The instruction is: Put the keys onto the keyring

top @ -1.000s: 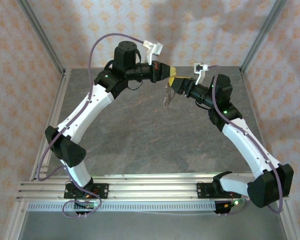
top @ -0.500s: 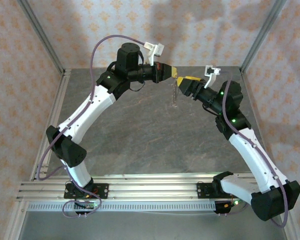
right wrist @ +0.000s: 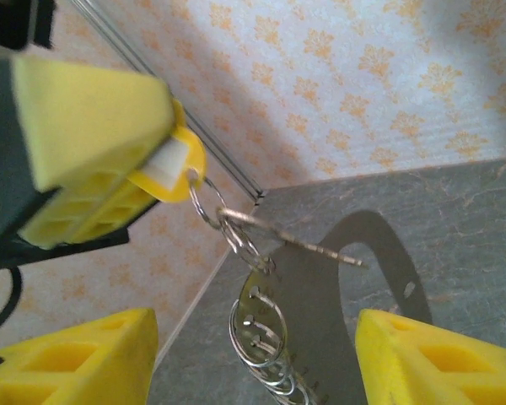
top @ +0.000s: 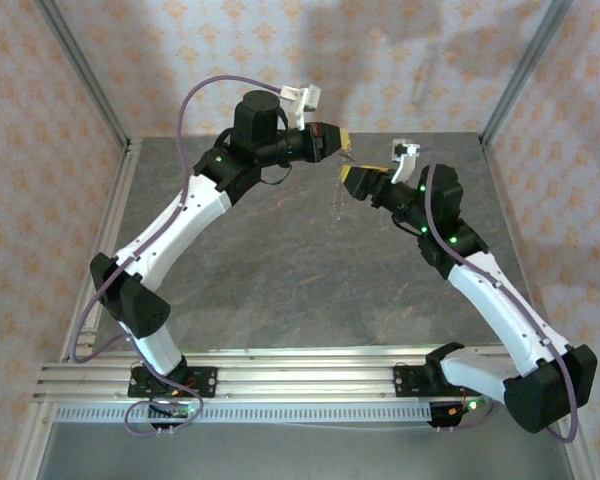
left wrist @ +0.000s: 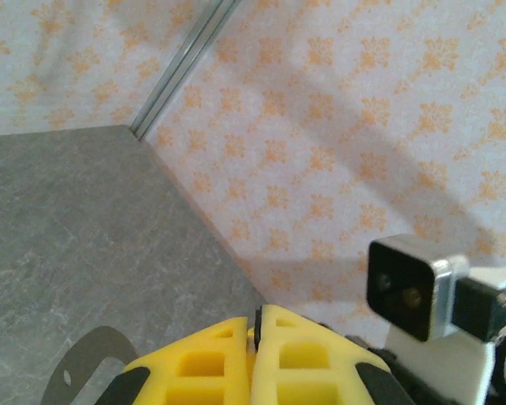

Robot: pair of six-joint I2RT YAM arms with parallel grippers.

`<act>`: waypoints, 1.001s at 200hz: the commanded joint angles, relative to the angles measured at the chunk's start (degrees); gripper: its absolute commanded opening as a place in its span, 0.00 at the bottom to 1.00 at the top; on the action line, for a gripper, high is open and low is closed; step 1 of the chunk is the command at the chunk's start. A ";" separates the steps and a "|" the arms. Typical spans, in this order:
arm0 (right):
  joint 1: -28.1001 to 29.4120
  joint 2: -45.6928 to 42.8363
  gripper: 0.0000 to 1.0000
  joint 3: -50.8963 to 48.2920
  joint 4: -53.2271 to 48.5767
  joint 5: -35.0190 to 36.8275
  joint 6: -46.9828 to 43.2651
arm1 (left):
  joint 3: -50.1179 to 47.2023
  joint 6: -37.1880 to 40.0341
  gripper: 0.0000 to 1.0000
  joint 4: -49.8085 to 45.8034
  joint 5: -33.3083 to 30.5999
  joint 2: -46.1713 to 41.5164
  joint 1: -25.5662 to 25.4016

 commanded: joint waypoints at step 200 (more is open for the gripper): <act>7.52 6.03 0.00 2.39 -1.83 25.13 -12.13 | -4.53 -4.86 0.00 8.28 -5.60 -5.47 -1.66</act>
